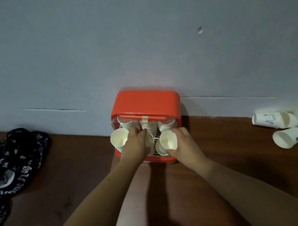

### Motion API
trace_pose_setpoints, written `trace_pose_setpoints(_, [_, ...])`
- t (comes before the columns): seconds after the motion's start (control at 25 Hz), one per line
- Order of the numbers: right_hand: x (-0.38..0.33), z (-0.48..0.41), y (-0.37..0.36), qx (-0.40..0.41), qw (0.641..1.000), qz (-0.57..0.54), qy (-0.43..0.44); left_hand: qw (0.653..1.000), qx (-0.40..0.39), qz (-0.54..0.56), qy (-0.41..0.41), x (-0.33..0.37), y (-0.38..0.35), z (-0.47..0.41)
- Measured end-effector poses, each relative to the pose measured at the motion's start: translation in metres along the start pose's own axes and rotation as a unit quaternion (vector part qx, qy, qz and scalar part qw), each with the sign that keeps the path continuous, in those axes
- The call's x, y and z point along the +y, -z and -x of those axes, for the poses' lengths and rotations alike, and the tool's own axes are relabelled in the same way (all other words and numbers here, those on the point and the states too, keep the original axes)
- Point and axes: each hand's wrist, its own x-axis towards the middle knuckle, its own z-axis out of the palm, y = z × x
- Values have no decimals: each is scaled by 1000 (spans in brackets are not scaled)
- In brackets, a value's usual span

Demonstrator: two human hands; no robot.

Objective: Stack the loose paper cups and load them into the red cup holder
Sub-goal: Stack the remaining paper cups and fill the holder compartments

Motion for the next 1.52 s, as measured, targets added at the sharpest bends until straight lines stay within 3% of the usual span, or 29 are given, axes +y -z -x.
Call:
trace_pose_setpoints(0.28, [17, -16, -41, -47, 990, 131, 20, 991, -74, -104, -30, -9, -36, -21])
trace_pose_setpoints(0.52, [26, -14, -38, -66, 989, 131, 4, 998, -33, -55, -17, -12, -43, -19])
trace_pose_setpoints(0.76, [64, 31, 39, -38, 995, 95, -11, 1000, 15, -23, -6, 37, -23, 5])
trace_pose_setpoints(0.96, [148, 109, 148, -14, 993, 98, -64, 1000, 25, 9, 2, 161, -32, 43])
trace_pose_setpoints(1.12, [229, 189, 241, 49, 988, 99, -105, 999, -15, 27, -19, 283, -57, 73])
trace_pose_setpoints(1.32, [337, 306, 347, 136, 966, 83, -204, 991, -56, 55, -111, 450, -110, 100])
trace_pose_setpoints(1.52, [417, 399, 402, 196, 935, 62, -290, 967, -116, 71, -214, 585, -160, 118])
